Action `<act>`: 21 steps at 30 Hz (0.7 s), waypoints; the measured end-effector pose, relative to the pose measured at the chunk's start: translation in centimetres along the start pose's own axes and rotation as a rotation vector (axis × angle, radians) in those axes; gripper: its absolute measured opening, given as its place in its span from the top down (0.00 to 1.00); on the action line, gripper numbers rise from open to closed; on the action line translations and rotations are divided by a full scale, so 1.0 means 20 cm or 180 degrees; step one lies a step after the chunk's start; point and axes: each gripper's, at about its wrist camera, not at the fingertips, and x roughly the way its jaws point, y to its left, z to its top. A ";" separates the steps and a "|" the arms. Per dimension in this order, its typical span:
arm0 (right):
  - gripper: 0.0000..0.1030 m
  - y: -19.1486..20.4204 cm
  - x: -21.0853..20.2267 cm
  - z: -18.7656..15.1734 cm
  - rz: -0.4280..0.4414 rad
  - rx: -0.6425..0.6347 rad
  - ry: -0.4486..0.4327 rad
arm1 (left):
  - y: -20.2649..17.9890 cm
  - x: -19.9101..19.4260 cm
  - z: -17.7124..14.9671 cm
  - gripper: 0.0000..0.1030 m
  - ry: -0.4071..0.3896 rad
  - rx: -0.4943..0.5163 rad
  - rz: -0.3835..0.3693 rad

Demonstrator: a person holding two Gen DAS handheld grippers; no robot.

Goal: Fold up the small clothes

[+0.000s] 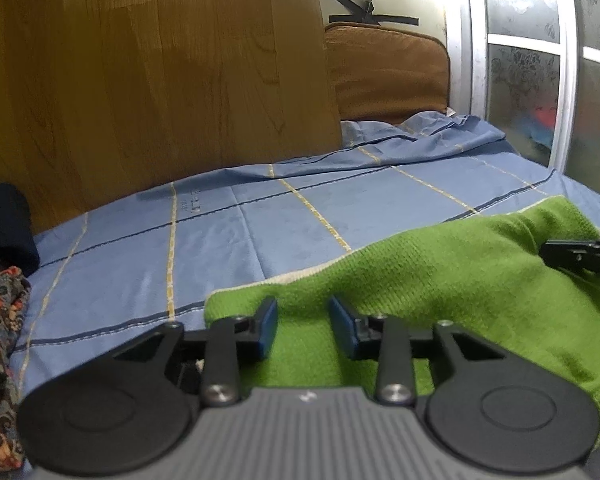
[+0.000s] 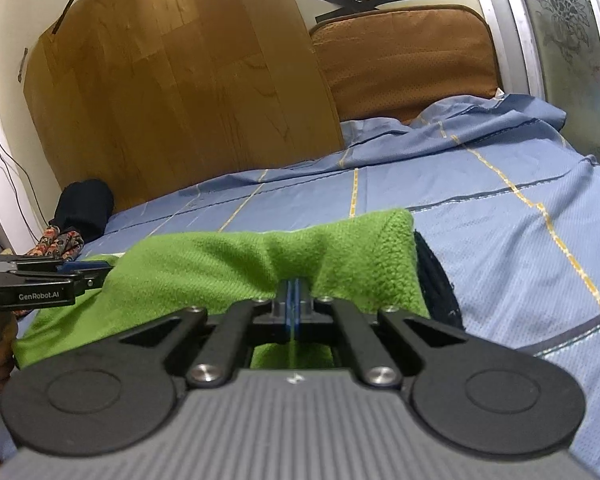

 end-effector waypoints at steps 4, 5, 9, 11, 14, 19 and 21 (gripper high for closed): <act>0.98 -0.01 -0.01 -0.01 0.0015 0.0052 -0.0009 | -0.04 0.00 0.01 0.61 0.0073 0.0049 0.0189; 0.98 -0.01 -0.01 -0.01 0.0017 0.0065 -0.0005 | -0.05 0.00 0.01 0.61 0.0090 0.0054 0.0223; 0.92 0.01 -0.03 0.03 -0.0006 0.0175 0.0055 | -0.08 -0.01 0.02 0.58 0.0151 0.0066 0.0336; 0.83 0.04 -0.07 0.04 0.0000 0.0152 0.0004 | -0.08 -0.01 0.02 0.57 0.0168 0.0064 0.0369; 0.80 0.12 -0.12 0.06 0.0080 0.0007 -0.0137 | -0.08 -0.01 0.03 0.57 0.0183 0.0051 0.0389; 0.80 0.24 -0.12 0.08 0.0368 -0.0185 -0.0142 | -0.09 -0.01 0.04 0.57 0.0195 0.0060 0.0418; 0.80 0.28 -0.09 0.07 0.0433 -0.0255 -0.0078 | -0.10 -0.01 0.04 0.56 0.0194 0.0066 0.0432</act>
